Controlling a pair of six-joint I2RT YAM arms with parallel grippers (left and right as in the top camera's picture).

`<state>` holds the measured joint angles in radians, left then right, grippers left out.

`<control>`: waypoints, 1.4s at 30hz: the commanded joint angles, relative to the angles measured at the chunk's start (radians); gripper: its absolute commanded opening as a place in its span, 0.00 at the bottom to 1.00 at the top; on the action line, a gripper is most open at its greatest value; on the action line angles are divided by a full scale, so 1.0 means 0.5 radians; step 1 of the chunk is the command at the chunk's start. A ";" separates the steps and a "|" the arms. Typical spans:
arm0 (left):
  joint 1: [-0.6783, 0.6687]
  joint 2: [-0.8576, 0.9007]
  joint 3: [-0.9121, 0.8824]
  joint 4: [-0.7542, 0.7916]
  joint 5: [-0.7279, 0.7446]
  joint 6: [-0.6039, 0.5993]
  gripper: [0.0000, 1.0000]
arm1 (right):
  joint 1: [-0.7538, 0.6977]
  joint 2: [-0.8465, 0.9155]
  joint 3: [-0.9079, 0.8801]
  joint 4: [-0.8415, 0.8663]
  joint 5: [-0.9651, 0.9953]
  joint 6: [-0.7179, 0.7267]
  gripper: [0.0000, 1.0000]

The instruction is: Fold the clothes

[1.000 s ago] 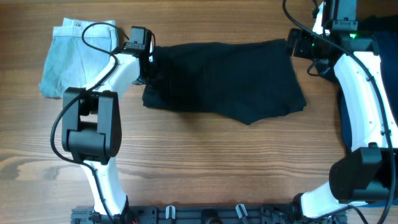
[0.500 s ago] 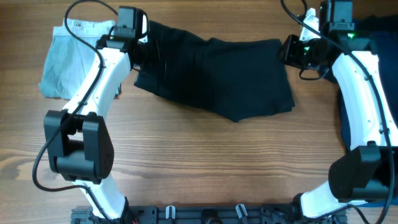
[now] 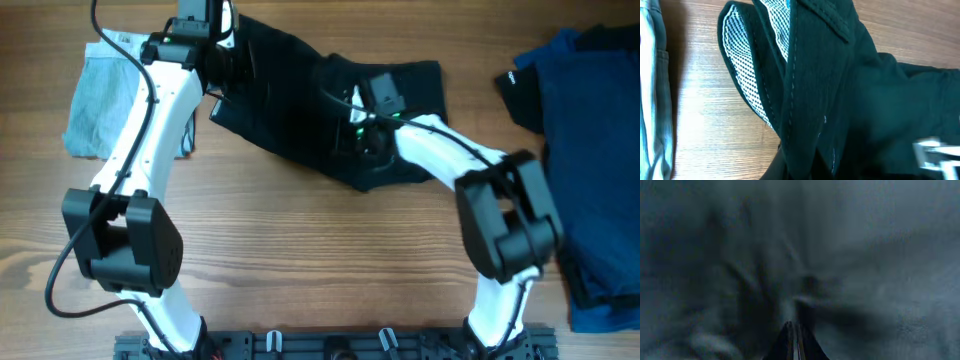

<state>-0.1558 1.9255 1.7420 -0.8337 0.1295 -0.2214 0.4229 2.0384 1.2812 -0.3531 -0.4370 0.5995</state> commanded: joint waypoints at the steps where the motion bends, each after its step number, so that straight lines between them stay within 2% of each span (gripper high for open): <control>1: 0.003 -0.074 0.061 0.006 0.023 0.024 0.05 | 0.096 0.174 -0.024 0.050 0.013 0.235 0.04; 4: 0.003 -0.074 0.064 0.002 0.024 0.002 0.04 | 0.211 0.246 -0.024 0.147 0.013 0.385 0.04; 7: 0.006 -0.074 0.064 -0.073 0.014 0.004 0.04 | 0.217 0.168 -0.017 0.093 -0.006 0.316 0.04; 9: 0.008 -0.074 0.069 -0.081 0.015 0.004 0.04 | 0.151 -0.082 0.014 0.106 0.038 0.137 0.04; 13: 0.007 -0.074 0.224 -0.169 0.016 0.003 0.04 | 0.067 -0.439 0.022 0.128 0.356 0.102 0.04; 17: 0.007 -0.074 0.340 -0.244 0.017 0.002 0.05 | 0.095 -0.273 0.021 0.281 0.389 0.117 0.04; 19: 0.005 -0.074 0.340 -0.245 0.021 -0.044 0.08 | 0.132 -0.065 0.020 0.472 0.375 0.130 0.04; 23: 0.002 -0.073 0.340 -0.265 0.024 -0.090 0.05 | 0.240 0.235 0.020 0.921 0.261 0.170 0.04; 25: 0.002 -0.073 0.341 -0.266 0.024 -0.090 0.05 | 0.261 0.291 0.020 0.955 0.330 0.208 0.04; 29: 0.002 -0.073 0.340 -0.308 0.024 -0.096 0.04 | 0.256 0.243 0.022 0.960 0.277 0.105 0.04; 31: 0.002 -0.073 0.340 -0.313 0.024 -0.096 0.04 | 0.196 0.089 0.022 0.957 0.320 -0.030 0.04; 35: -0.012 -0.073 0.340 -0.337 0.023 -0.096 0.04 | 0.017 -0.139 0.022 0.912 0.313 -0.042 0.04; 39: -0.034 -0.073 0.340 -0.343 0.021 -0.097 0.04 | -0.006 -0.070 0.021 1.005 0.478 -0.041 0.07; 42: -0.034 -0.073 0.340 -0.343 0.022 -0.097 0.04 | 0.008 0.056 0.021 1.238 0.537 -0.027 0.08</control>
<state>-0.1692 1.9240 1.8862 -1.0042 0.1291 -0.2531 0.4160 1.9987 1.2854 0.2028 -0.2153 0.5961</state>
